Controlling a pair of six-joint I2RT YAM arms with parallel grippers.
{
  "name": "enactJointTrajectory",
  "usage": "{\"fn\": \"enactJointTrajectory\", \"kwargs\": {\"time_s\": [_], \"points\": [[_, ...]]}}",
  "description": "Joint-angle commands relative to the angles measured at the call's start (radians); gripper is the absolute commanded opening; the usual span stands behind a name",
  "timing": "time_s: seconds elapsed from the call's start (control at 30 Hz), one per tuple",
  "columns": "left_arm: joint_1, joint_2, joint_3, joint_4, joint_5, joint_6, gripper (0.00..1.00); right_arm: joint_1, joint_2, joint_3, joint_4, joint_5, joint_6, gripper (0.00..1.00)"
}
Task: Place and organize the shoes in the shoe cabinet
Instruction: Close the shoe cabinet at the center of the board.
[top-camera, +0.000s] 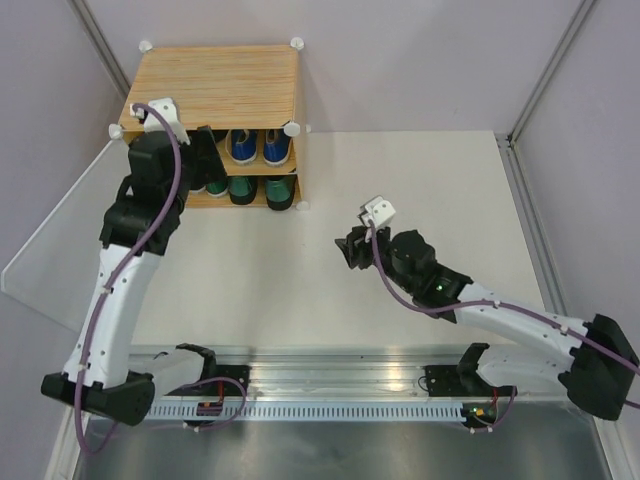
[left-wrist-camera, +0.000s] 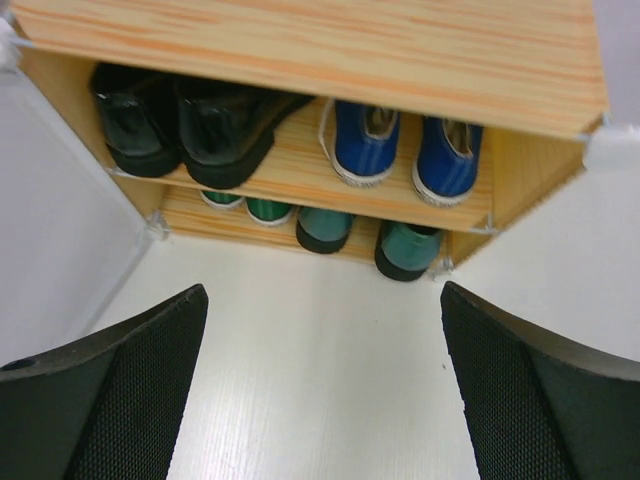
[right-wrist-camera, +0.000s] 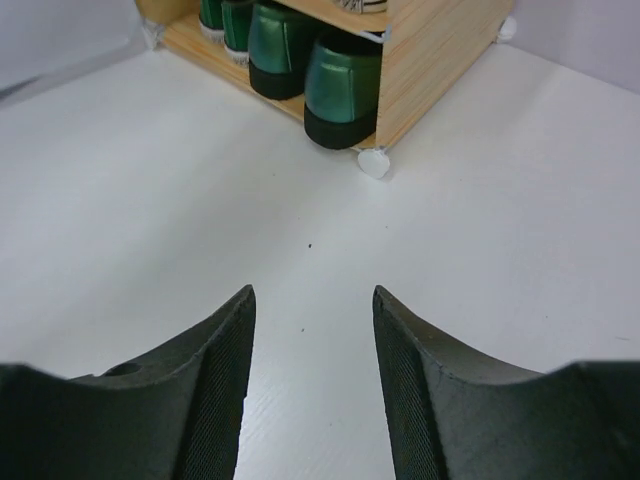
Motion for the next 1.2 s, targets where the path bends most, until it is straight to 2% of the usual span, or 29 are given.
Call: {"fn": "enactJointTrajectory", "kwargs": {"time_s": [0.0,0.03,0.13,0.17,0.43,0.67,0.8,0.93,1.17], "points": [[0.061,0.131,0.211,-0.208,-0.125,0.008,1.00,-0.015,-0.154,-0.057,-0.002,0.009,0.143,0.56],[0.089,0.163,0.286,-0.228,-0.136,0.008,1.00,-0.016,-0.202,-0.065,-0.007,0.017,0.148,0.57],[0.228,0.231,0.348,-0.256,-0.102,0.027,1.00,-0.018,-0.266,-0.090,-0.005,0.011,0.160,0.59],[0.315,0.250,0.407,-0.282,-0.084,0.024,1.00,-0.018,-0.273,-0.094,-0.001,0.009,0.165,0.62],[0.511,0.379,0.582,-0.308,-0.030,0.017,1.00,-0.018,-0.270,-0.088,-0.014,-0.037,0.183,0.63],[0.655,0.456,0.590,-0.302,0.016,-0.031,0.99,-0.016,-0.267,-0.091,-0.008,-0.063,0.194,0.63],[0.738,0.450,0.587,-0.301,0.082,-0.084,0.99,-0.018,-0.249,-0.091,-0.004,-0.077,0.194,0.63],[0.824,0.453,0.535,-0.301,0.177,-0.124,0.99,-0.018,-0.228,-0.090,-0.001,-0.090,0.194,0.63],[0.905,0.444,0.413,-0.279,0.277,-0.178,0.99,-0.016,-0.212,-0.091,0.010,-0.109,0.193,0.63]]}}
